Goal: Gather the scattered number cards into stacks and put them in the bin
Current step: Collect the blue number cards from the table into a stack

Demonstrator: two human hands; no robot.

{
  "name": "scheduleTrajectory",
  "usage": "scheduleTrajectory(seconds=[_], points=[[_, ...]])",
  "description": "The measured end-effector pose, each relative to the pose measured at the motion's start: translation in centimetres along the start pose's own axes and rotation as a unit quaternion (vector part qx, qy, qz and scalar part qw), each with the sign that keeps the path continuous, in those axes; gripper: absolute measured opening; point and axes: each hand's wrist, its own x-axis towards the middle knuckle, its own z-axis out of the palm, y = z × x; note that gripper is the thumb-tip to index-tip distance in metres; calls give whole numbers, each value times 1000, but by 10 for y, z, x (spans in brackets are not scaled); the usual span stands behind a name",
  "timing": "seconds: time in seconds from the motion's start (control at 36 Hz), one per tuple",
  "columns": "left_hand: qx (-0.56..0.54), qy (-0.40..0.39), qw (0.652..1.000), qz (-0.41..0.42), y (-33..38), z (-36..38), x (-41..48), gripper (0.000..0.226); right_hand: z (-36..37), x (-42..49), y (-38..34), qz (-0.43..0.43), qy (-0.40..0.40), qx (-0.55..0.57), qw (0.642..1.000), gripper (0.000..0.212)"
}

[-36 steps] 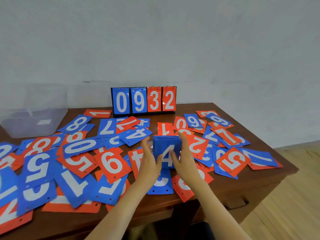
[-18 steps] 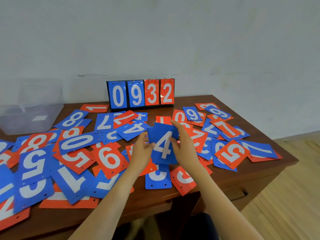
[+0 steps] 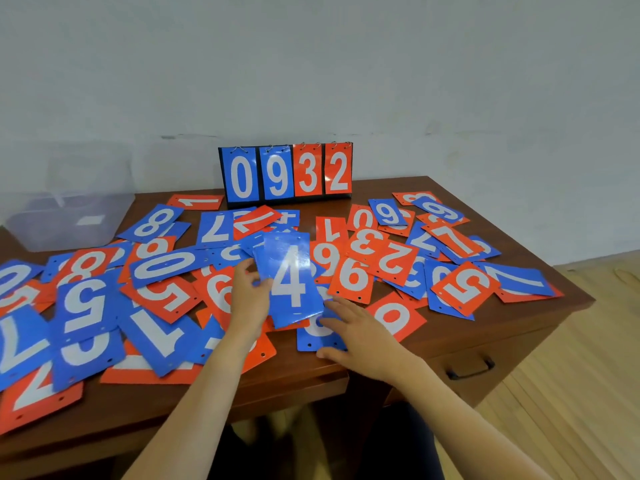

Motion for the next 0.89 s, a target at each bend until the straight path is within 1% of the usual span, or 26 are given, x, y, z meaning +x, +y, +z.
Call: scheduleTrajectory(seconds=[0.11, 0.22, 0.31, 0.39, 0.5, 0.61, 0.72, 0.83, 0.89], points=[[43, 59, 997, 18, -6, -9, -6, 36, 0, -7, -2, -7, -28, -53, 998, 61], [92, 53, 994, 19, -10, -16, -14, 37, -4, -14, -8, -11, -32, -77, 996, 53], [124, 47, 991, 24, -10, -18, -21, 33, -2, -16, -9, -38, -6, -90, 995, 43], [132, 41, 990, 32, -9, -19, -25, 32, -1, -15, -4, -38, 42, -79, 995, 33], [117, 42, 991, 39, -5, -23, -28, 37, -9, -8, 8, 35, 154, 15, 987, 28], [107, 51, 993, 2, -2, -26, -26, 33, -30, 3, 12, 86, 256, 138, 953, 23], [115, 42, 992, -24, -1, -23, -23, 31, -55, 13, 16, 150, 298, 223, 916, 24], [145, 31, 989, -19, -1, -16, -22, 32, -73, 23, 29, 203, 311, 309, 875, 26], [154, 32, 988, -8, -1, -13, -21, 33, -79, 25, 37, 216, 320, 371, 845, 31]])
